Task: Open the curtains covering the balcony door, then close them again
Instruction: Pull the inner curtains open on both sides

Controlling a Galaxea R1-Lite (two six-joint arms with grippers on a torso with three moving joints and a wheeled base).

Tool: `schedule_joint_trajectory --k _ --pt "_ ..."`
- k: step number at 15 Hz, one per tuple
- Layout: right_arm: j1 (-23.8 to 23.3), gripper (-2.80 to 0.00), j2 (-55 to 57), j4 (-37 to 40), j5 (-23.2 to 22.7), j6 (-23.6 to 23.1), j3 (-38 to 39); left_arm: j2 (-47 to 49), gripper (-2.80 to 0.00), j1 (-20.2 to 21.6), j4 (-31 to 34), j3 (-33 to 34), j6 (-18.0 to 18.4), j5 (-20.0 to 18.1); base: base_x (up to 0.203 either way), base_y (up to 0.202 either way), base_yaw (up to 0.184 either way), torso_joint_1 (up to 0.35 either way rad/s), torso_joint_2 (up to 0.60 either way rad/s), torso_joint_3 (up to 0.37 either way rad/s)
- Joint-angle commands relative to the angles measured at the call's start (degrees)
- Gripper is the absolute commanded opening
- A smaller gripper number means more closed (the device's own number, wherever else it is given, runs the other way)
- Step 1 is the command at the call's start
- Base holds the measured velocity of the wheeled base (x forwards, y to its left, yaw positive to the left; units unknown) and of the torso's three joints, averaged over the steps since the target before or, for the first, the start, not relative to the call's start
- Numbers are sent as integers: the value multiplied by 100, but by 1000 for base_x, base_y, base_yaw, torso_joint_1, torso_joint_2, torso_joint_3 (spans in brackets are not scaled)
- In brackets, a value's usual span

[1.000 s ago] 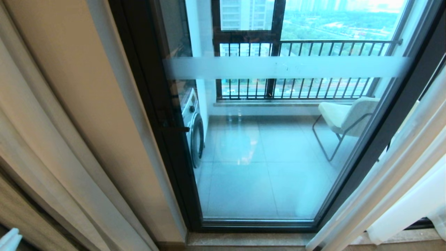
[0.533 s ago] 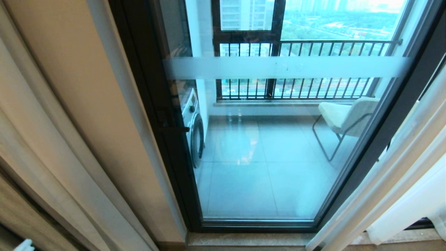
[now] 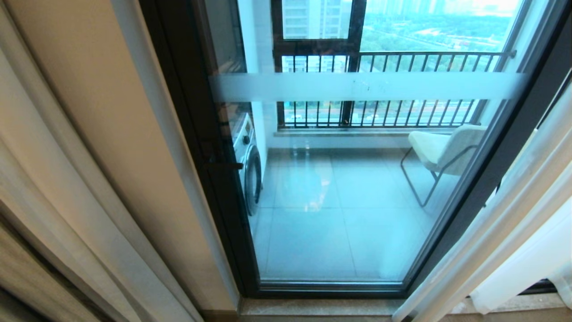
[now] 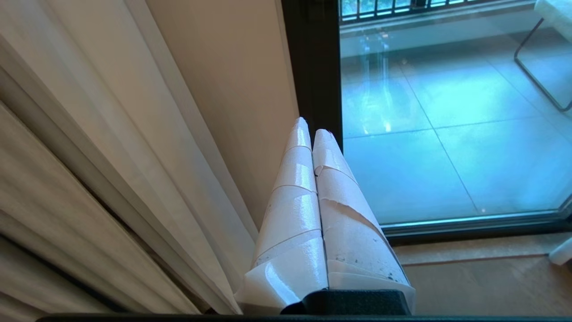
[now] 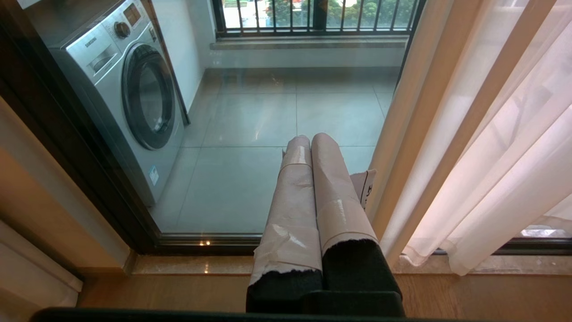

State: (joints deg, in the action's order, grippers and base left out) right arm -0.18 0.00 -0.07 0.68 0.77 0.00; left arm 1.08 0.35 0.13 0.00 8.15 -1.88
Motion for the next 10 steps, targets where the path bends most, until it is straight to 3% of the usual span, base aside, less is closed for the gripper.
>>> schedule_joint_trajectory --k 1,5,10 --pt "1 -280 0 -1 2 2 0 -99 -280 0 -5 0 27 -5 0 0 0 0 0 0" --pt "1 -280 0 -1 2 2 0 -99 -280 0 13 0 -315 39 0 0 0 0 0 0" --pt "1 -280 0 -1 2 2 0 -99 -280 0 13 0 -349 39 0 0 0 0 0 0"
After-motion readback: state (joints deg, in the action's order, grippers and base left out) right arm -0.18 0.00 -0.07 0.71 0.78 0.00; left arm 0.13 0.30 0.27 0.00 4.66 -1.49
